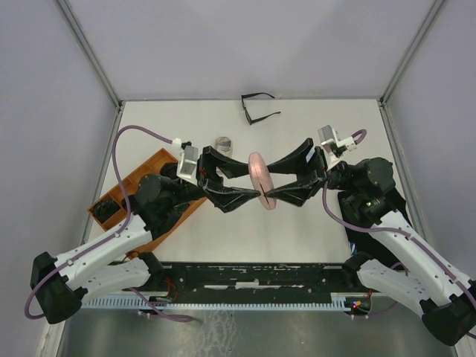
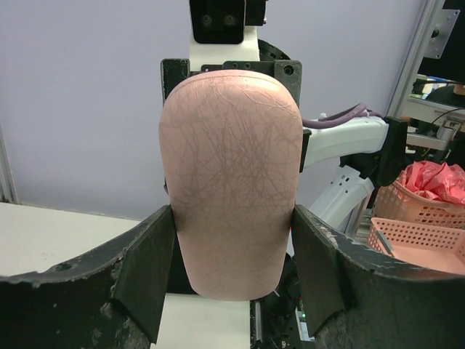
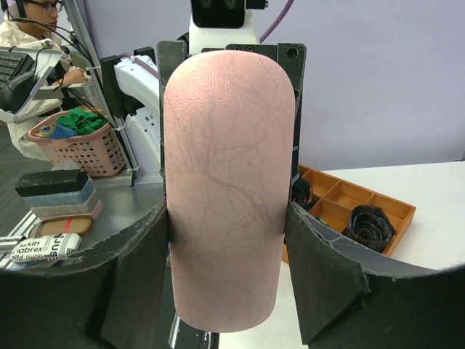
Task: Organize the sunglasses
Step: Open the sunglasses case, then place the sunglasses case at the center of the board.
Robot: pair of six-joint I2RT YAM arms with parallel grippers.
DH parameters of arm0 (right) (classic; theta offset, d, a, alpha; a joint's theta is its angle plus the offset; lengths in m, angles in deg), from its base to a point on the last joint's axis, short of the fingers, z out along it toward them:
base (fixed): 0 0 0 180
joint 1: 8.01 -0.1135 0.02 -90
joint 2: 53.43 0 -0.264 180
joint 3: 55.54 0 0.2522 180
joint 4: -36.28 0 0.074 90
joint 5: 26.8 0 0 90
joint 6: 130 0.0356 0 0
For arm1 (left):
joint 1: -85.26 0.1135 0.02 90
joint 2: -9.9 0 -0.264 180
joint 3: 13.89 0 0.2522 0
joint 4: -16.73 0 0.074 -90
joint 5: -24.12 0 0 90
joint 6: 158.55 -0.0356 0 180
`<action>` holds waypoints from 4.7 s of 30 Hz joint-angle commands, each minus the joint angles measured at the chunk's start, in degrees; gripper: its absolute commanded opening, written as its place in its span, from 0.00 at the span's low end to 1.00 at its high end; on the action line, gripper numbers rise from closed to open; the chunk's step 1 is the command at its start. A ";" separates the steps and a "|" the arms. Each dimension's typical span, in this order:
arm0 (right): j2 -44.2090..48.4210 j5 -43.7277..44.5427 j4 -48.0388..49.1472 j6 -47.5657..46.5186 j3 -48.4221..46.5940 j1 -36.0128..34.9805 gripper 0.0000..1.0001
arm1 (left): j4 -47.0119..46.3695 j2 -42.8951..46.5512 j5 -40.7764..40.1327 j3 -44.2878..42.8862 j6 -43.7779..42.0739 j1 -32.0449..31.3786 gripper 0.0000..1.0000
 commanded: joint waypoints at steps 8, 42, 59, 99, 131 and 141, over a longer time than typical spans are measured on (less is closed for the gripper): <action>0.46 1.07 1.98 -0.50 -2.56 0.06 0.00 | -3.07 -1.19 2.46 -3.73 3.32 -0.26 0.71; 2.06 38.41 -34.52 -12.96 -7.99 0.08 0.00 | 20.26 -2.17 -28.30 -7.56 -5.16 -0.81 0.11; 0.86 41.26 -36.23 -11.21 -6.36 0.08 0.00 | 29.80 -3.14 -34.19 -10.02 -3.61 -0.81 0.99; -54.17 104.74 -63.77 -38.02 -25.81 -18.66 0.28 | 45.79 11.52 -57.12 -3.86 -6.21 -0.73 0.99; -51.65 91.12 -61.48 -35.91 -21.13 -21.96 0.93 | 45.03 9.58 -51.16 -4.17 -6.69 -0.74 0.99; -35.53 64.84 -54.11 -31.17 -13.35 -21.08 0.93 | 45.46 9.44 -54.16 -2.93 -5.10 -0.72 0.99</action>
